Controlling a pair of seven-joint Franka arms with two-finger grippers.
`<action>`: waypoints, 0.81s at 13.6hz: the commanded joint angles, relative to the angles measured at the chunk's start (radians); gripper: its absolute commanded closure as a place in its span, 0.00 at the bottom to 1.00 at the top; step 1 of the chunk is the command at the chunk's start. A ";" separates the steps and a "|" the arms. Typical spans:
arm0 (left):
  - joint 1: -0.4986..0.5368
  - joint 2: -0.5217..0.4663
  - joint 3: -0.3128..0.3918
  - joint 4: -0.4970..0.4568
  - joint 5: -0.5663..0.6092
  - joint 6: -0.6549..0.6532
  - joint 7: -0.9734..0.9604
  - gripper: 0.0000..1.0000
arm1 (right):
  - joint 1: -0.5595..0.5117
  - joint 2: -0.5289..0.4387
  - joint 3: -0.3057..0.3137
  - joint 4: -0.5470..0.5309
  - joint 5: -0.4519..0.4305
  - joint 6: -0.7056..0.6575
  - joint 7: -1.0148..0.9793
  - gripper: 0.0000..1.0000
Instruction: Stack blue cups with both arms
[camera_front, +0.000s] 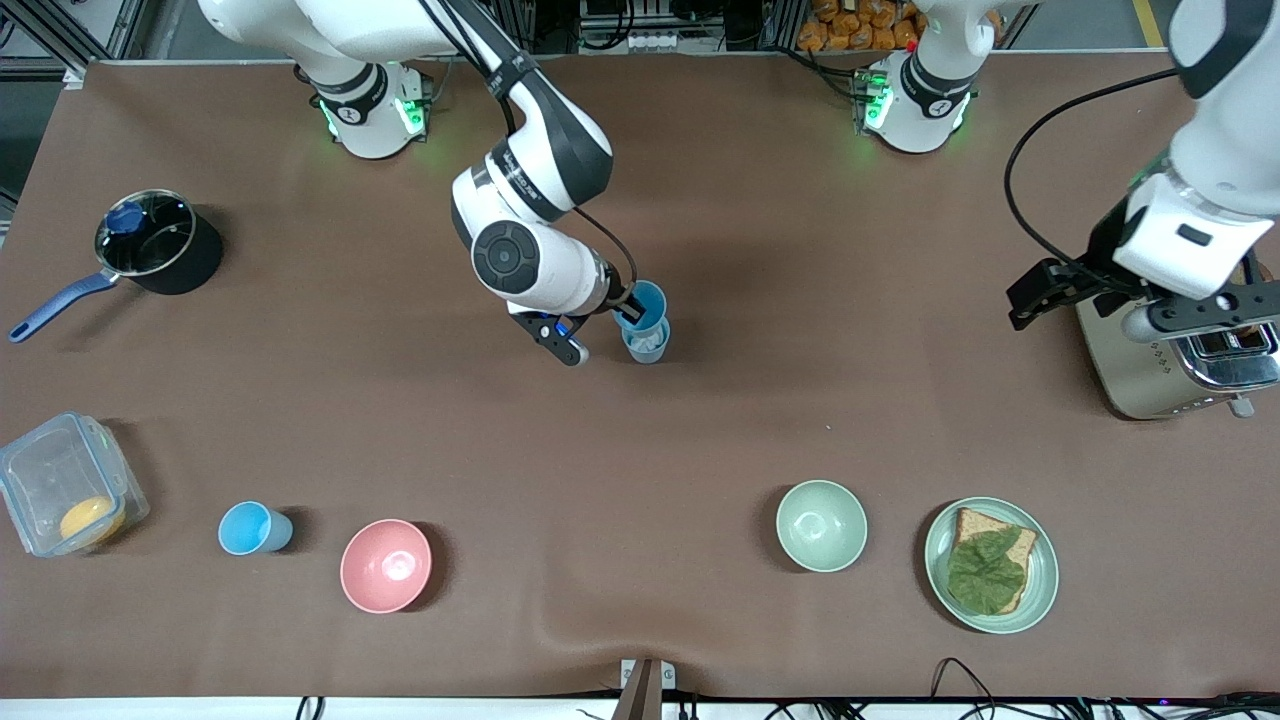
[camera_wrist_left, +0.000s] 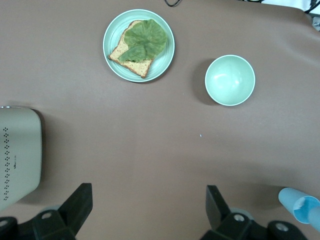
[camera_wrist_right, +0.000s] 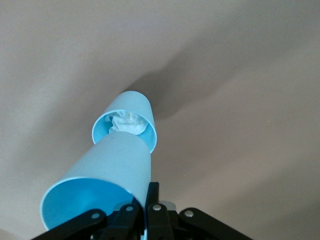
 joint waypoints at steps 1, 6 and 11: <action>-0.075 -0.023 0.096 0.015 -0.023 -0.046 0.020 0.00 | 0.037 0.022 -0.016 0.001 0.021 0.038 0.038 1.00; -0.133 -0.043 0.201 0.030 -0.026 -0.106 0.115 0.00 | 0.040 0.034 -0.018 0.000 0.019 0.040 0.049 1.00; -0.173 -0.047 0.243 0.038 -0.034 -0.131 0.166 0.00 | 0.041 0.048 -0.018 0.000 0.016 0.040 0.050 0.61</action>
